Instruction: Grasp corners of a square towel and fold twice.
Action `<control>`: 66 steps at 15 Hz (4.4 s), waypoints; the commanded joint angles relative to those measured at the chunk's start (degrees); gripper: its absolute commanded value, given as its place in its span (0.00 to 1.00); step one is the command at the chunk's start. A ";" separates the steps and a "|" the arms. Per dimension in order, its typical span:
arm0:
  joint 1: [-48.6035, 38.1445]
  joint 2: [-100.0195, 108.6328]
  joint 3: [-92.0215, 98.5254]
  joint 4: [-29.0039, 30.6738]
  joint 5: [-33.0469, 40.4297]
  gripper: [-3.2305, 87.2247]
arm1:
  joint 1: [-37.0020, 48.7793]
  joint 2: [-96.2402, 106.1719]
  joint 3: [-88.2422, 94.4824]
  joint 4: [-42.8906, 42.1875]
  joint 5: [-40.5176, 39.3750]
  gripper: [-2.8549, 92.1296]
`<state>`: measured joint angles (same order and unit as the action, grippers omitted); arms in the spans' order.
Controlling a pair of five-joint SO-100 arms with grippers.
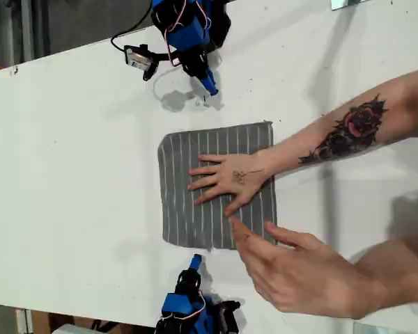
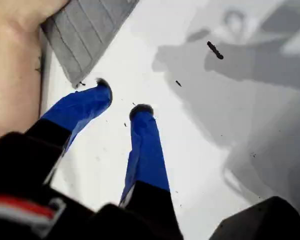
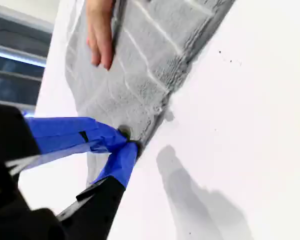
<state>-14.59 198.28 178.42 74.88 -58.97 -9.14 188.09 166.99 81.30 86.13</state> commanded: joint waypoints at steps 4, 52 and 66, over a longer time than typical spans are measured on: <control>-0.09 0.35 0.35 -0.44 0.26 0.04 | 0.53 0.18 -0.97 0.53 0.35 0.17; 0.70 0.35 0.35 -0.62 -37.97 0.18 | -9.32 -113.99 -75.94 -17.23 -18.11 0.33; 1.23 0.35 0.53 -1.49 -36.21 0.18 | -11.87 -113.29 -74.27 -9.58 -17.05 0.45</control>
<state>-13.27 198.28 178.68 74.36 -95.62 -20.39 74.27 93.34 72.33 68.73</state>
